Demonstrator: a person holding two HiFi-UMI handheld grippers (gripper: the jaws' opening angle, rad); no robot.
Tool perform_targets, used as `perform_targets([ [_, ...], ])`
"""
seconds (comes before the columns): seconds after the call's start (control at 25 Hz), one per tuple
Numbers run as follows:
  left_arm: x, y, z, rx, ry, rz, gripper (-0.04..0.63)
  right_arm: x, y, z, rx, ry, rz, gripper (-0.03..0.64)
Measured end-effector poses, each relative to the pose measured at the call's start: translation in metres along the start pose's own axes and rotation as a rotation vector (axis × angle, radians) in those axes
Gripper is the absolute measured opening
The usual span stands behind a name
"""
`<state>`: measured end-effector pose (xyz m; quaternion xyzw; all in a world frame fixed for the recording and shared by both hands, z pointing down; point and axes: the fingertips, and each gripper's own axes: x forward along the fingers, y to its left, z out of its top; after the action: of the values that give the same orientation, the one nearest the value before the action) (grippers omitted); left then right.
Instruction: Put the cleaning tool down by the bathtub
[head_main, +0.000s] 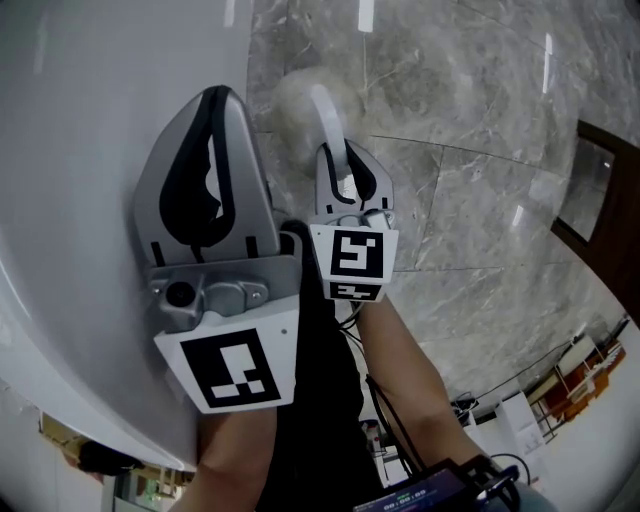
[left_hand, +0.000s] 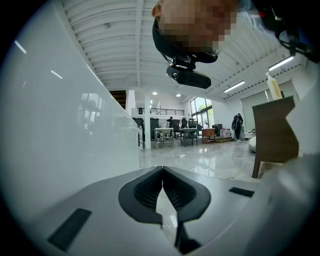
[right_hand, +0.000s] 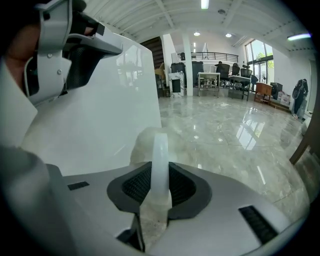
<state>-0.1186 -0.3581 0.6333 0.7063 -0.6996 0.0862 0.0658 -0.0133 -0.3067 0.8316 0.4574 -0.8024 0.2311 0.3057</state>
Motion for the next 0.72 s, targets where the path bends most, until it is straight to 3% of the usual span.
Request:
perform_targets([
  [0.72, 0.009, 0.004, -0.035, 0.003, 0.01, 0.022, 0.017, 0.069, 0.011, -0.048, -0.009, 0.061, 0.026, 0.1],
])
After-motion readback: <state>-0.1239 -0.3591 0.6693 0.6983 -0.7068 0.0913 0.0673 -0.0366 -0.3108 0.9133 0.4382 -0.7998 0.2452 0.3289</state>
